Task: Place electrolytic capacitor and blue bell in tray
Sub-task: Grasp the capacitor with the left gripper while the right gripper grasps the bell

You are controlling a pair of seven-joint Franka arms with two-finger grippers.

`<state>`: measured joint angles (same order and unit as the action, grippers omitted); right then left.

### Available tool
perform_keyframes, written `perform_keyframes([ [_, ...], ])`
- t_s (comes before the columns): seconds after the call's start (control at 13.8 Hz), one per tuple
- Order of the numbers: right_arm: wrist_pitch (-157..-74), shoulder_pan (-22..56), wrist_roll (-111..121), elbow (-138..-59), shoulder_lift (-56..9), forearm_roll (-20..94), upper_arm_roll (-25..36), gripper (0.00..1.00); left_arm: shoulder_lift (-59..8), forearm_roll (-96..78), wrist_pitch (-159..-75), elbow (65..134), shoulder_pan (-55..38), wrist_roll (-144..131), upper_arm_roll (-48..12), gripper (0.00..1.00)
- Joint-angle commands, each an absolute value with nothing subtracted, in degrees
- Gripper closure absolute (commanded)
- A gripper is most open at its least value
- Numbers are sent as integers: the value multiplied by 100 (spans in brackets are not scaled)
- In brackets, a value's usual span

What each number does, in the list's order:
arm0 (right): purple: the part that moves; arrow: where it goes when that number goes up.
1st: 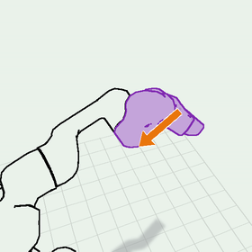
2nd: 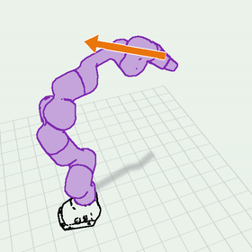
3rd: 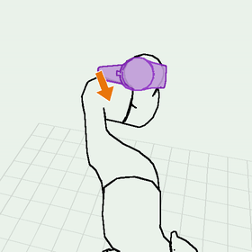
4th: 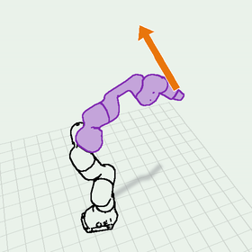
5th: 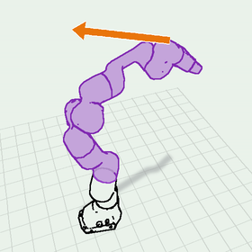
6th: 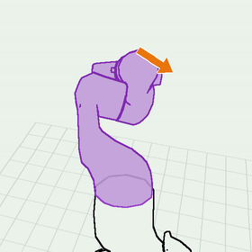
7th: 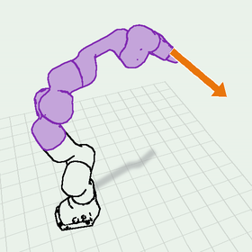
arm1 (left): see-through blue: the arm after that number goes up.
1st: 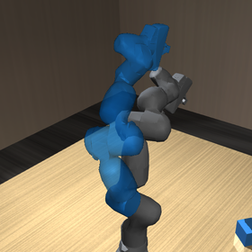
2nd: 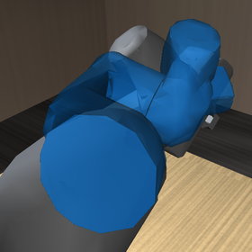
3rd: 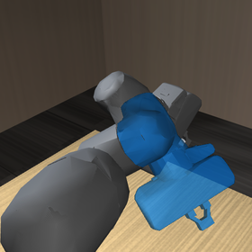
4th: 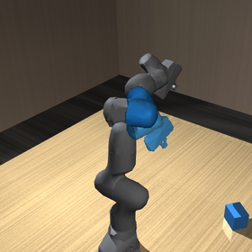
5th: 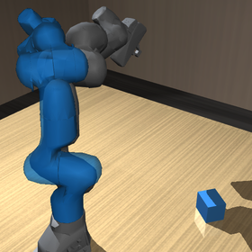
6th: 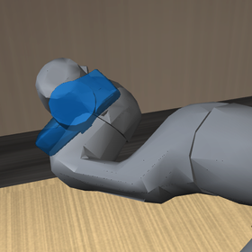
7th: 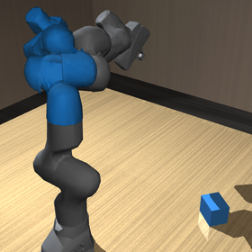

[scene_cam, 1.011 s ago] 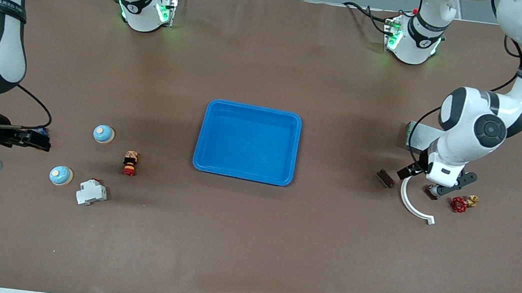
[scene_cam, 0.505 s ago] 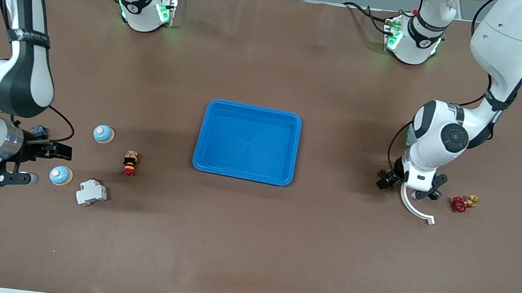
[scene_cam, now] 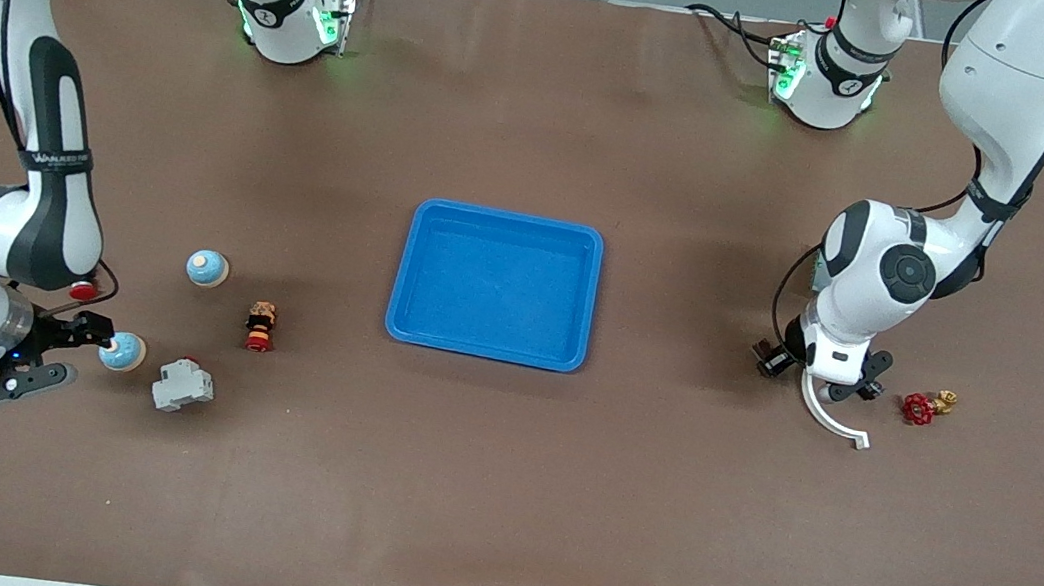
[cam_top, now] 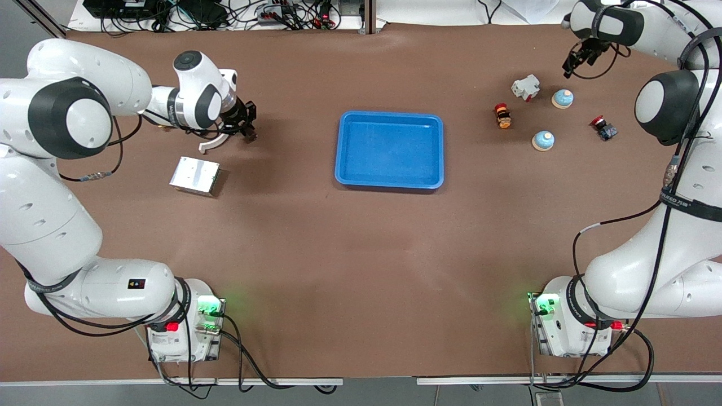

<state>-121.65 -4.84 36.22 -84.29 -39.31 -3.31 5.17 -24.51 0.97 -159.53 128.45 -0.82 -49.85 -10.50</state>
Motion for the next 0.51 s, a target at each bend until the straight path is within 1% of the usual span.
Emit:
perform_keyframes([
  [0.0,-12138,-510,3832,-8454,-4078,-387,457,0,-2119,132,-15646,12754,-123,-5247,-1230,100],
  [0.22,-12217,-466,3771,-8850,-4087,-308,448,0,-2004,132,-14909,12289,-149,-5256,-1353,100],
  [0.43,-12453,-431,3779,-8947,-4227,-308,448,0,-2004,149,-14301,11779,-158,-5729,-1625,100],
])
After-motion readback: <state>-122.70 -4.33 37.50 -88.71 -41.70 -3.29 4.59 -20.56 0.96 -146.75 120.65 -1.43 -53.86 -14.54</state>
